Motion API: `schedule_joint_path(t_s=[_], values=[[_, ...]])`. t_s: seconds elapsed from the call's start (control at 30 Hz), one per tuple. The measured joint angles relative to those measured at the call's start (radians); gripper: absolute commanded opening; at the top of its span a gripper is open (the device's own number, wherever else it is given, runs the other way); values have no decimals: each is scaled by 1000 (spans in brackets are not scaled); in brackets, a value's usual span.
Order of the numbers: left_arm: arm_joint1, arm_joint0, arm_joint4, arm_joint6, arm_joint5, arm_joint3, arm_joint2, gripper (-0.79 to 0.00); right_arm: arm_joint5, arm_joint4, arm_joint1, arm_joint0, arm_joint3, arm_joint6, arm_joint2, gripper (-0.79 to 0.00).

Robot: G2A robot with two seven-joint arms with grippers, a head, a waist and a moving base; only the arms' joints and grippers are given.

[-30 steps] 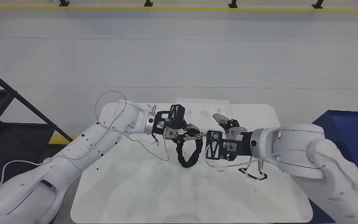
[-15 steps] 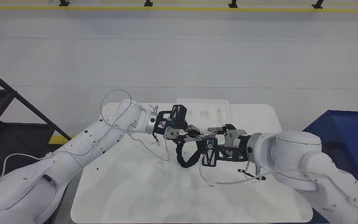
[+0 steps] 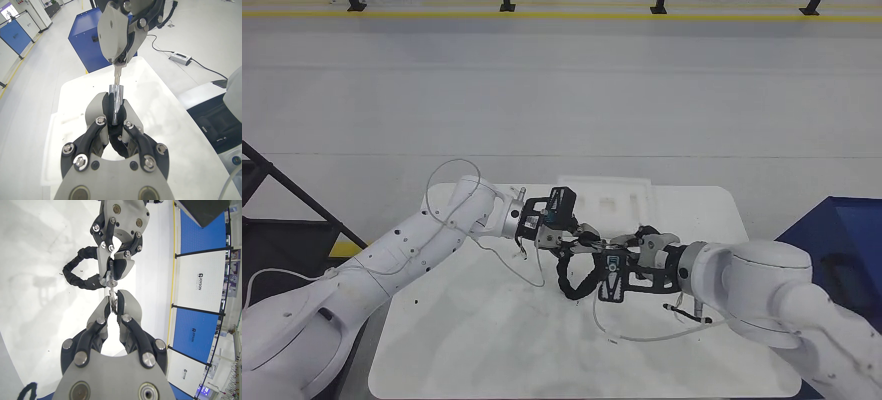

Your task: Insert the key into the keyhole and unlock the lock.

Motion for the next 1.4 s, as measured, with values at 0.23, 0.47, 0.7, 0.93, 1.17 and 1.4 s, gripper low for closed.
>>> schedule_joint_path(t_s=[0.23,0.47,0.7,0.93,1.17,1.4], values=[[1,-4,5,11,0,3,6,-785,38,40,-2,-6,15,-28,11,-785],[3,-2,30,24,0,-4,-7,-785,137,203,-6,-23,50,-61,40,-785],[5,11,54,20,0,-9,-31,-785,295,354,-11,-37,86,-32,60,-785],[6,27,73,5,0,-25,-59,-785,433,482,-18,-55,108,-34,70,-785],[8,48,95,-17,0,-45,-96,-785,544,570,-23,-88,115,-62,88,-785],[11,76,120,-28,9,-65,-136,-785,574,597,-24,-113,110,-70,106,0]])
